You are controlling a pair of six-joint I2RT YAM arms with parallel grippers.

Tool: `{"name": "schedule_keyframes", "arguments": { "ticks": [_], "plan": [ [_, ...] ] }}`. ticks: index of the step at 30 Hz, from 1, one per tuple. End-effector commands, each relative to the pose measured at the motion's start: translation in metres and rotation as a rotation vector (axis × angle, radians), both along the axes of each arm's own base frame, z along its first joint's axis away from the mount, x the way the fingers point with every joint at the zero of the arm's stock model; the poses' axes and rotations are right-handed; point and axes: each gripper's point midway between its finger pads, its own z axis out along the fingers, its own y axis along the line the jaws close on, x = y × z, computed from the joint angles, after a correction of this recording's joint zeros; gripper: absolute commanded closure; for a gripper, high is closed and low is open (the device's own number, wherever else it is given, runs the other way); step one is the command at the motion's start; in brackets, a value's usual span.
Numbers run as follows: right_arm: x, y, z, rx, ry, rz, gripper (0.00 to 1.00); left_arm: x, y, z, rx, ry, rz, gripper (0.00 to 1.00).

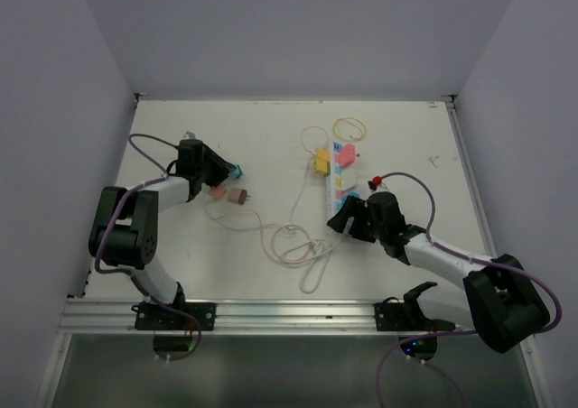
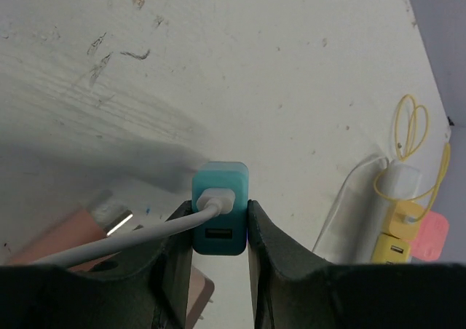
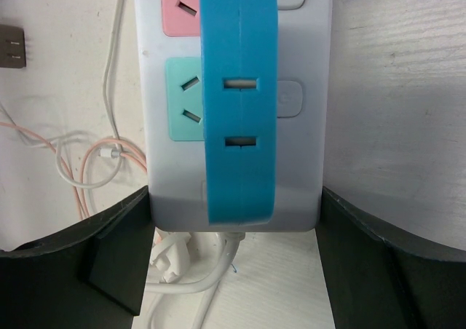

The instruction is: Pull the plug off the socket

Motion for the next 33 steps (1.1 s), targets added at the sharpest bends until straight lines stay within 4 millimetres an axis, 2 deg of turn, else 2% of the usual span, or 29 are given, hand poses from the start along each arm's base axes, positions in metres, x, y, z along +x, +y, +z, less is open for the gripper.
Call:
{"name": "schedule_keyframes", "arguments": {
  "ticks": [1, 6, 7, 9, 10, 12, 13, 16, 17, 19, 20, 22, 23, 25, 26, 28, 29, 30, 33],
  "plan": [
    [-0.018, -0.025, -0.028, -0.088, 0.098, -0.060, 1.00, 0.025, -0.011, 0.014, -0.030, -0.053, -0.088, 0.89],
    [-0.017, -0.024, -0.028, -0.090, 0.101, -0.056, 1.00, 0.034, -0.008, 0.004, -0.018, -0.019, -0.066, 0.68],
    [-0.017, -0.024, -0.028, -0.090, 0.101, -0.057, 1.00, 0.036, -0.007, 0.005, -0.011, -0.017, -0.062, 0.57],
    [-0.017, -0.024, -0.028, -0.089, 0.097, -0.055, 1.00, 0.034, -0.004, -0.002, 0.004, 0.005, -0.057, 0.50],
    [-0.018, -0.024, -0.029, -0.090, 0.100, -0.054, 1.00, 0.031, -0.003, -0.005, 0.011, 0.012, -0.058, 0.37],
    [-0.018, -0.024, -0.029, -0.087, 0.100, -0.056, 1.00, 0.028, 0.002, -0.006, 0.023, 0.015, -0.032, 0.29],
    [-0.018, -0.023, -0.028, -0.086, 0.099, -0.054, 1.00, 0.022, 0.005, -0.011, 0.024, 0.029, -0.019, 0.20],
    [-0.016, -0.022, -0.025, -0.088, 0.090, -0.044, 1.00, 0.012, 0.013, -0.008, 0.027, 0.030, 0.022, 0.07],
    [-0.016, -0.022, -0.026, -0.087, 0.093, -0.042, 1.00, 0.011, 0.015, 0.003, 0.029, 0.006, 0.032, 0.05],
    [-0.016, -0.020, -0.026, -0.084, 0.094, -0.032, 1.00, 0.007, 0.017, 0.011, 0.029, -0.022, 0.036, 0.00],
    [-0.016, -0.020, -0.025, -0.080, 0.092, -0.030, 1.00, 0.005, 0.014, 0.023, 0.015, -0.053, 0.021, 0.00],
    [-0.017, -0.019, -0.024, -0.075, 0.091, -0.024, 1.00, -0.001, 0.010, 0.030, -0.002, -0.080, 0.010, 0.00],
    [-0.017, -0.018, -0.023, -0.071, 0.091, -0.018, 1.00, -0.003, 0.010, 0.041, -0.008, -0.106, 0.010, 0.00],
    [-0.018, -0.015, -0.021, -0.066, 0.089, 0.003, 1.00, -0.010, 0.012, 0.045, -0.005, -0.108, 0.019, 0.00],
    [-0.018, -0.014, -0.020, -0.065, 0.091, 0.011, 1.00, -0.012, 0.015, 0.058, 0.004, -0.140, 0.033, 0.00],
    [-0.019, -0.012, -0.019, -0.062, 0.093, 0.028, 1.00, -0.017, 0.013, 0.066, 0.014, -0.157, 0.033, 0.01],
    [-0.019, -0.010, -0.019, -0.057, 0.094, 0.039, 1.00, -0.017, 0.012, 0.077, 0.025, -0.188, 0.037, 0.00],
    [-0.018, -0.009, -0.017, -0.057, 0.092, 0.047, 1.00, -0.019, 0.008, 0.080, 0.039, -0.198, 0.026, 0.00],
    [-0.025, -0.008, -0.023, -0.065, 0.132, 0.073, 1.00, -0.018, -0.025, 0.086, 0.060, -0.204, -0.051, 0.00]
  ]
}}
